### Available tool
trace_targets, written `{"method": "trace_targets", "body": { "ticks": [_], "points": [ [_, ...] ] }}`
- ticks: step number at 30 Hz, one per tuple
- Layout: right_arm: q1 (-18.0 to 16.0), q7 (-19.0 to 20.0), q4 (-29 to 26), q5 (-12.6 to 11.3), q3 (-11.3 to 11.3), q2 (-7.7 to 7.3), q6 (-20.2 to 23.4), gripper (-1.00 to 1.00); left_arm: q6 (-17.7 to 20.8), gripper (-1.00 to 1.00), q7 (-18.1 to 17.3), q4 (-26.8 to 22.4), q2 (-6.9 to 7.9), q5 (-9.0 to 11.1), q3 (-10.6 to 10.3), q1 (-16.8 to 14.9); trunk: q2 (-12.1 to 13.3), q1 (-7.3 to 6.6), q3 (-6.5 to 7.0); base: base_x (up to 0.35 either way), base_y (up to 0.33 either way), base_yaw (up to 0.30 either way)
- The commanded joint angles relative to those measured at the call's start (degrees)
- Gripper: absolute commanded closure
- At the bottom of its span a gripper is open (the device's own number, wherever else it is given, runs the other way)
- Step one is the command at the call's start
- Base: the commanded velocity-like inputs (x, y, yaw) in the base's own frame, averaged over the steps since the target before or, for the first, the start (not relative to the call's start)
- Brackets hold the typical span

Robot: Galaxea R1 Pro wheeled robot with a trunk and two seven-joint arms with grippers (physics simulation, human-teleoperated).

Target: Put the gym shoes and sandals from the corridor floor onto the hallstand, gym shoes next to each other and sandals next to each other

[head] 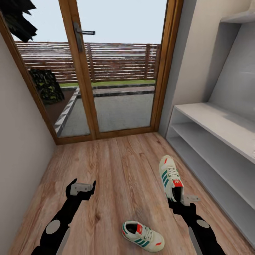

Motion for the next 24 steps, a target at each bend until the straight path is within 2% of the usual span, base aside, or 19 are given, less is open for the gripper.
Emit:
{"method": "trace_targets", "body": {
  "ticks": [1, 7, 24],
  "points": [
    [-0.03, 0.01, -0.09, 0.0, -0.01, 0.01, 0.34, 1.0, 0.29, -1.0, -0.01, -0.09, 0.05, -0.1, -0.05, -0.01, -0.02, 0.0, -0.05, 0.141, 0.23, -0.3],
    [-0.03, 0.01, -0.09, 0.0, -0.01, -0.02, 0.34, 1.0, 0.29, -1.0, -0.01, -0.1, 0.06, -0.1, -0.07, -0.01, -0.02, 0.0, -0.05, 0.099, 0.17, -0.3],
    [-0.03, 0.01, -0.09, 0.0, -0.01, 0.01, 0.36, 1.0, 0.29, -1.0, -0.01, -0.09, 0.03, -0.1, -0.11, -0.01, -0.02, 0.0, -0.05, 0.006, 0.009, -0.3]
  ]
}}
